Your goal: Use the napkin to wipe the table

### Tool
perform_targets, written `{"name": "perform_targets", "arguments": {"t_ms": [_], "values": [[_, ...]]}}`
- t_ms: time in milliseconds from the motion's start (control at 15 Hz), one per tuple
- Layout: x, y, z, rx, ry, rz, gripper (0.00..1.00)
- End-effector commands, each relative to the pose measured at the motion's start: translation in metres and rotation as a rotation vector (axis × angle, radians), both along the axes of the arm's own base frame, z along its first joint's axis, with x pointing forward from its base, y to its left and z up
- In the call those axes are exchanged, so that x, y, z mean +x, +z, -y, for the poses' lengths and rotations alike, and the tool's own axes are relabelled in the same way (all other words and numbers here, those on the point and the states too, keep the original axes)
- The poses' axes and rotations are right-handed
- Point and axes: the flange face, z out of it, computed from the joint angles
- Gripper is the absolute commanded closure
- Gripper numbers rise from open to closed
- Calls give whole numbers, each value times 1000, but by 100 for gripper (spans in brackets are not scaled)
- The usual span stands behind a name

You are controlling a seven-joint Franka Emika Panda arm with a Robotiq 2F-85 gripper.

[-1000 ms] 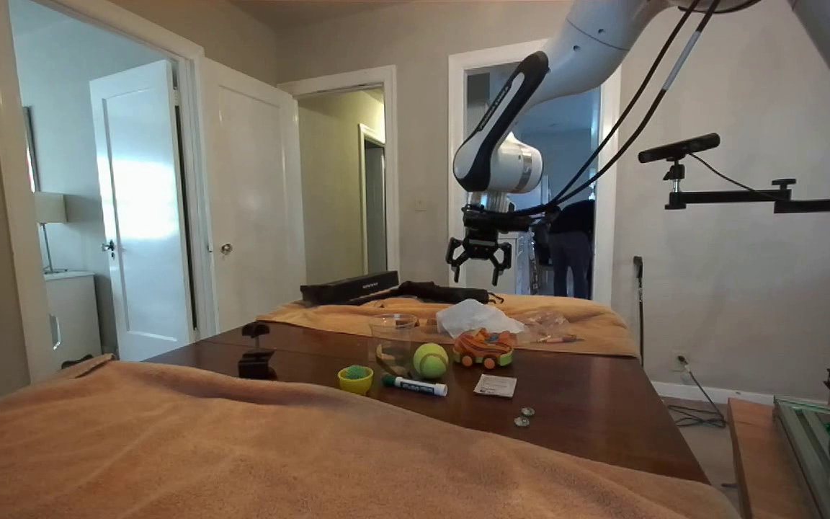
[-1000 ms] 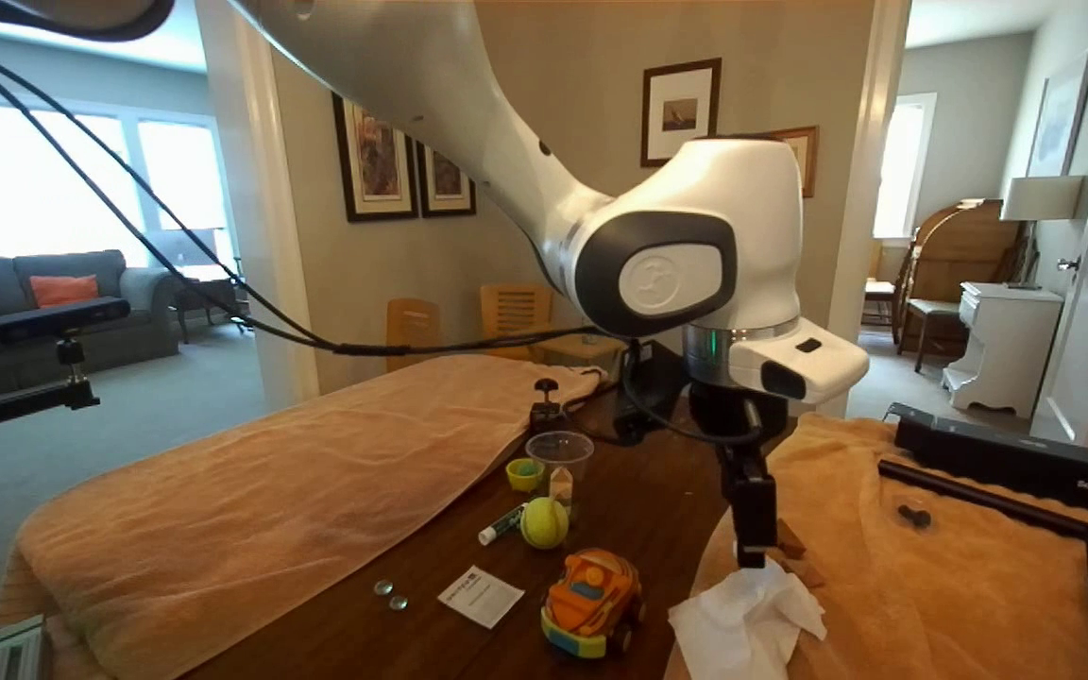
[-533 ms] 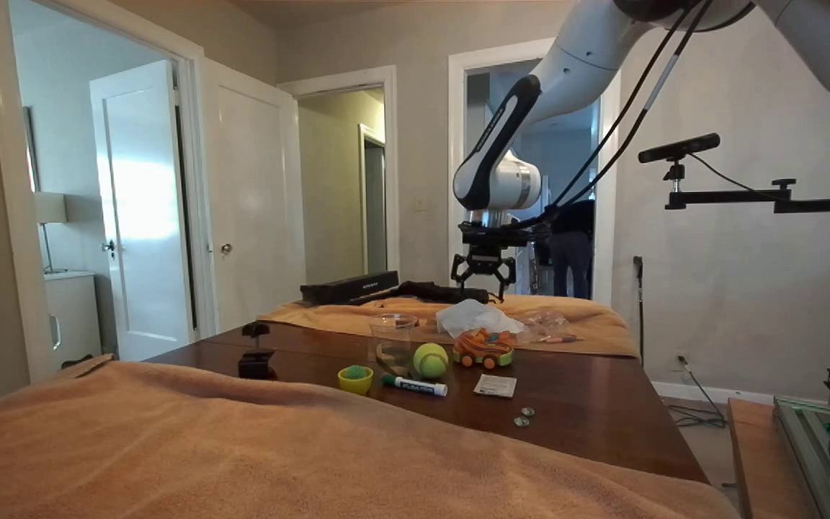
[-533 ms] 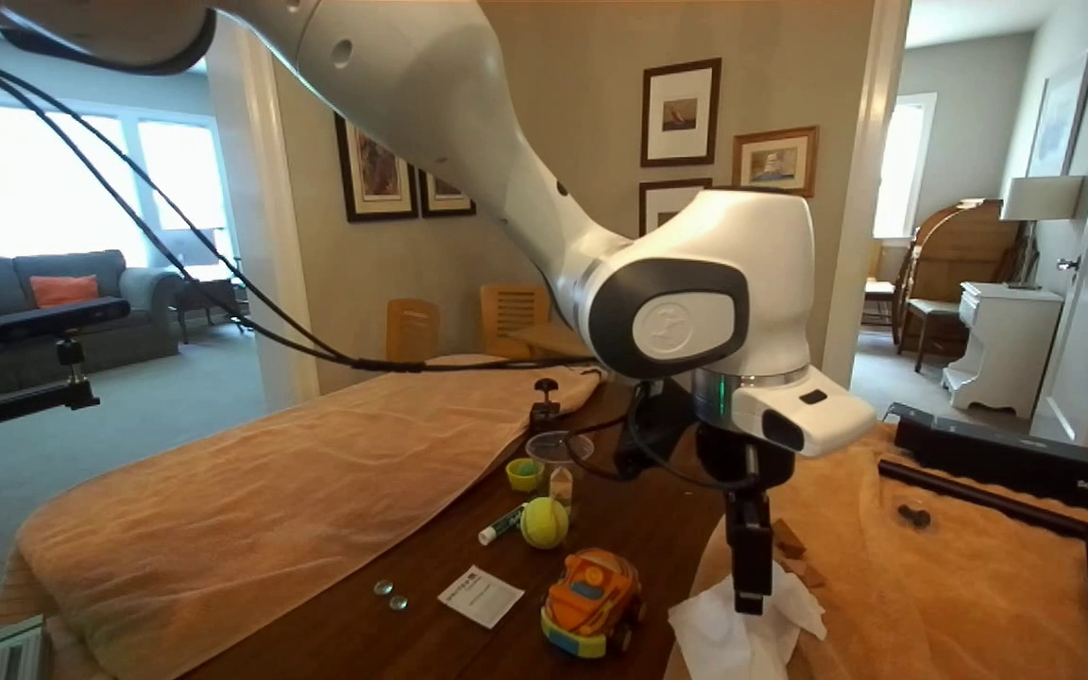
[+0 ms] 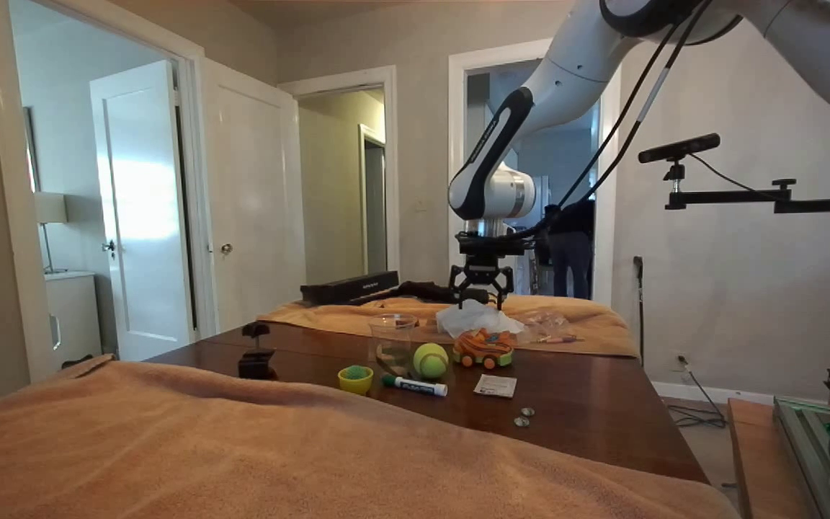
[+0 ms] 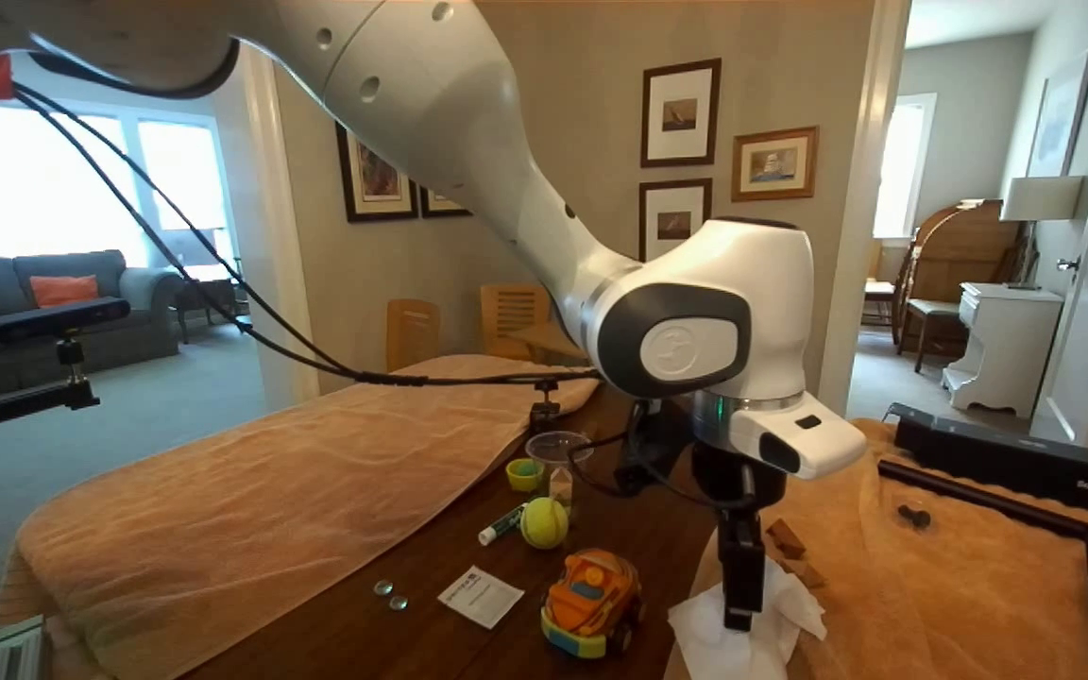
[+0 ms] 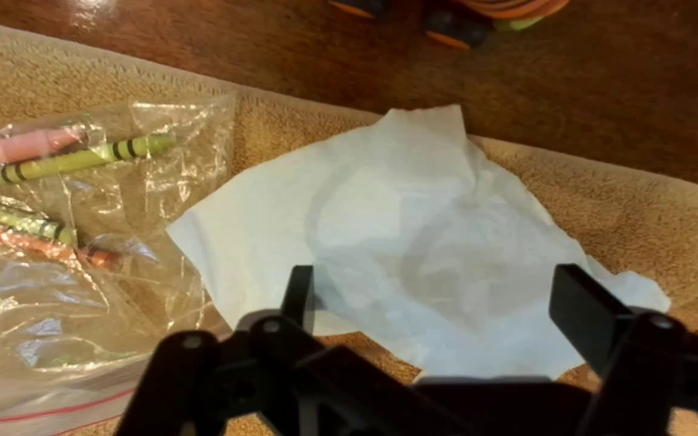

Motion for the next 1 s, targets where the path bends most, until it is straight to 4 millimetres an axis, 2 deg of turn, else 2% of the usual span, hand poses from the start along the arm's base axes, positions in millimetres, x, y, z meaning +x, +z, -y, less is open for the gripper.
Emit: {"name": "perform_targets", "arguments": {"t_ms": [0,333,400,467,733,933], "values": [[15,-13,7,8,51,-16,0],[26,-41,13,-16,85,-38,0],[28,-46,14,-15,87,-46,10],[29,-50,15,-20,92,-44,26],[33,-53,12,-17,103,-43,56],[29,-35,3,-27,110,-42,76]]}}
